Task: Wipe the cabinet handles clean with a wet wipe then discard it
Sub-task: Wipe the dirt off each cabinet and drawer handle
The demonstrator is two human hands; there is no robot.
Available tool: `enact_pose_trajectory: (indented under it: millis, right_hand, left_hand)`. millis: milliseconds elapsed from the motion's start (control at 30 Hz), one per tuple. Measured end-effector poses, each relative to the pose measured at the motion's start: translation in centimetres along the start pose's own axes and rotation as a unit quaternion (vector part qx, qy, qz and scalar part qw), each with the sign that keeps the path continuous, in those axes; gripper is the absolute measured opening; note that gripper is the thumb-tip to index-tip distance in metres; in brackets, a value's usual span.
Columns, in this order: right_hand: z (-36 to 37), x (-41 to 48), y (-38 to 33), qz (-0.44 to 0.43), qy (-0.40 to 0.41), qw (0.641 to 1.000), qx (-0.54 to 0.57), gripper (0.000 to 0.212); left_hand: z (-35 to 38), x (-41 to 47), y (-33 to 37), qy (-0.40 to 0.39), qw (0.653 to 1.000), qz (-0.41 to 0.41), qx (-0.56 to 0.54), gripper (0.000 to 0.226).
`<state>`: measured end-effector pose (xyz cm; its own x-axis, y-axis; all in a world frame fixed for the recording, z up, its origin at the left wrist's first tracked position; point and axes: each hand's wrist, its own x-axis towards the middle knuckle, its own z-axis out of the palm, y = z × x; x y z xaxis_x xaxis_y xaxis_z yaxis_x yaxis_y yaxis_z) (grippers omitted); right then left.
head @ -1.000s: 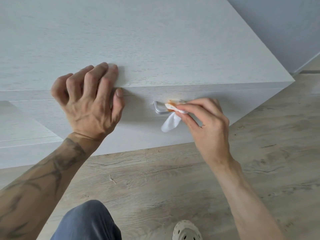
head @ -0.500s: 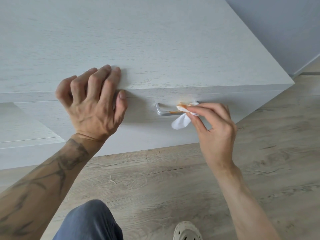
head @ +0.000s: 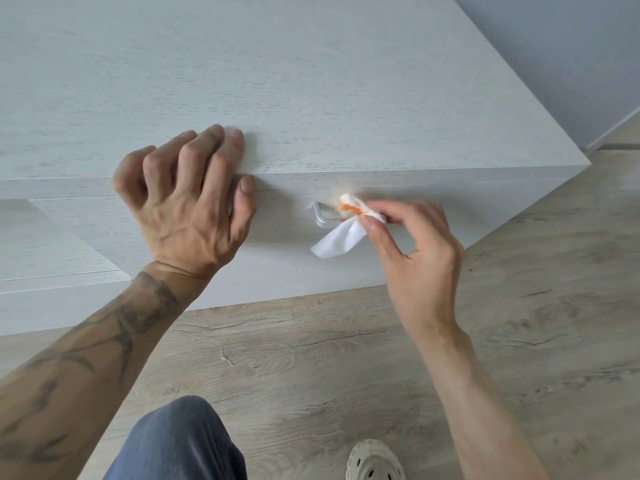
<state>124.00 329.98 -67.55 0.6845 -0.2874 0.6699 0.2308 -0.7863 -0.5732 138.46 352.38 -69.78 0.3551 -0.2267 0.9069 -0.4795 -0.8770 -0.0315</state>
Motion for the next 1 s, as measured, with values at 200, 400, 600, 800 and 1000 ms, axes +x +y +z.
enact_pose_trajectory:
  millis: [200, 400, 600, 800, 1000]
  right_hand:
    - [-0.2, -0.7, 0.5, -0.019, -0.021, 0.999, -0.040, 0.013]
    - [1.1, 0.0, 0.5, -0.055, -0.010, 0.996, -0.062, 0.012]
    - [0.6, 0.5, 0.6, -0.063, -0.033, 0.996, -0.062, 0.013]
    - [2.0, 1.2, -0.4, -0.064, -0.055, 0.995, -0.051, 0.010]
    - [0.7, 0.6, 0.4, -0.032, -0.029, 0.997, -0.058, 0.013]
  left_hand:
    - [0.1, 0.0, 0.0, -0.003, 1.000, -0.001, -0.003, 0.044]
    - [0.1, 0.0, 0.0, -0.001, 1.000, -0.002, -0.003, 0.045]
    - [0.1, -0.1, -0.1, -0.006, 1.000, -0.001, -0.001, 0.045]
    - [0.1, 0.0, 0.1, -0.004, 1.000, -0.002, 0.005, 0.046]
    - [0.1, 0.0, 0.1, -0.007, 1.000, -0.004, 0.009, 0.046]
